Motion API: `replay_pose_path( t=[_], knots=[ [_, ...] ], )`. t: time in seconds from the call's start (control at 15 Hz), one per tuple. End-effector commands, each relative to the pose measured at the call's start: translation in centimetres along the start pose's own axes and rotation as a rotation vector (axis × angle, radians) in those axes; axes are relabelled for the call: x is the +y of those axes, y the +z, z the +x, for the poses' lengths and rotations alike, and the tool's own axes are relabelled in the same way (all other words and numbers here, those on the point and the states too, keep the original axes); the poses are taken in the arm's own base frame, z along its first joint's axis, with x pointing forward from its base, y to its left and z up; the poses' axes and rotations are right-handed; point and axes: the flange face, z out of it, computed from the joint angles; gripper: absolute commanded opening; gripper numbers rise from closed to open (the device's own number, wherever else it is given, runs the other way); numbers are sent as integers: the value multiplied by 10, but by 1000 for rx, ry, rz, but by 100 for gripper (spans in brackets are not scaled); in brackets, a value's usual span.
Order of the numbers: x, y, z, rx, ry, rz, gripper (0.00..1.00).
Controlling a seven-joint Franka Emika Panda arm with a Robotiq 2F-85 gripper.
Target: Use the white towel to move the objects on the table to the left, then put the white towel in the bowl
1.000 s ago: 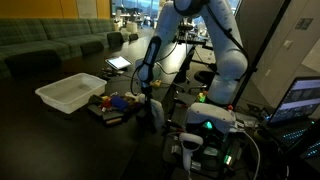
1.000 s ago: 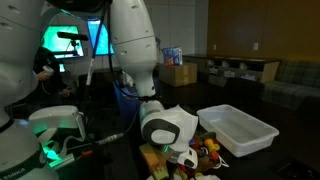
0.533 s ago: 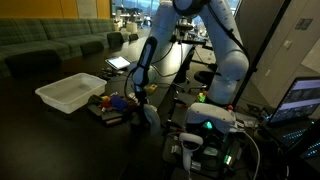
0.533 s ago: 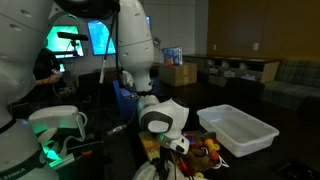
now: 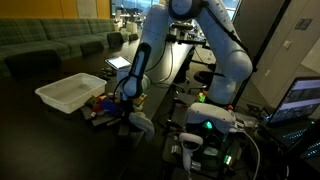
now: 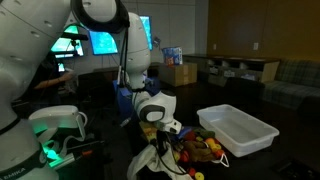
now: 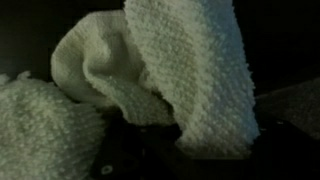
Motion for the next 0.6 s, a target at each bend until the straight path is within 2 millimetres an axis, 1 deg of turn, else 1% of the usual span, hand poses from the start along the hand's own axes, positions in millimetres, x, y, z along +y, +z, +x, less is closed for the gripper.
replay_pose_path(
  t=[0.0,0.13,0.2,0.27,0.33,0.4,0.47,0.53],
  knots=[
    [-52,2,26,79,8,-1,2],
    [-82,-3,33,92,13,10,2],
    [-99,-1,35,101,4,17,1],
    [-113,-6,34,108,-8,25,2],
    [-128,-6,34,117,-21,31,1],
    [-140,-9,34,127,-35,39,2],
    [-150,-17,35,135,-47,50,2],
    [-157,-22,35,143,-57,58,2]
  ],
)
